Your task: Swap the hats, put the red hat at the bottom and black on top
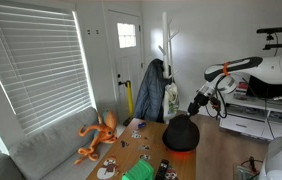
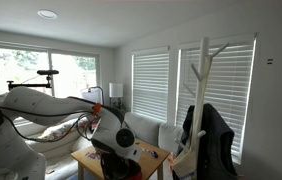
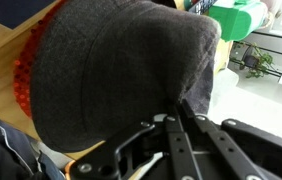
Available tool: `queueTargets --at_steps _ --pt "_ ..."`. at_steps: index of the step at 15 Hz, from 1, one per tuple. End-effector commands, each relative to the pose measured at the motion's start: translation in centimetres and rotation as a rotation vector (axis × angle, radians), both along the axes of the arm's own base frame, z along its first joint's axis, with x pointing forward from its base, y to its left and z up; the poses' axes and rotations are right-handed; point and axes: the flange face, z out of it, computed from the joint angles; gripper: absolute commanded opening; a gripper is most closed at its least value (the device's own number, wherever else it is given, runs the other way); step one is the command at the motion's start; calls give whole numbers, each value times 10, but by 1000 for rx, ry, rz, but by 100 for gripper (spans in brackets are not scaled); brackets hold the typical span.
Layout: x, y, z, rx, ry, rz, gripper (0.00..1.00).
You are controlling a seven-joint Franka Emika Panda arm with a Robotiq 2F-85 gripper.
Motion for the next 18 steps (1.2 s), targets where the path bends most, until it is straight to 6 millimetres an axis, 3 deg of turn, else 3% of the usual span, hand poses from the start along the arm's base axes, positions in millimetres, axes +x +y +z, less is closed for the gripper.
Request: queueTargets --at_steps 1,6,12,13,14,18 --pt "23 -1 -15 10 -16 5 2" --pt "59 -1 -20 -35 -7 40 2" --pt "103 2 -11 -101 -2 68 2" --pt "110 5 -8 -109 -1 67 33" --pt "116 9 -5 -115 -3 79 34" --pt "136 36 30 -176 -9 128 61"
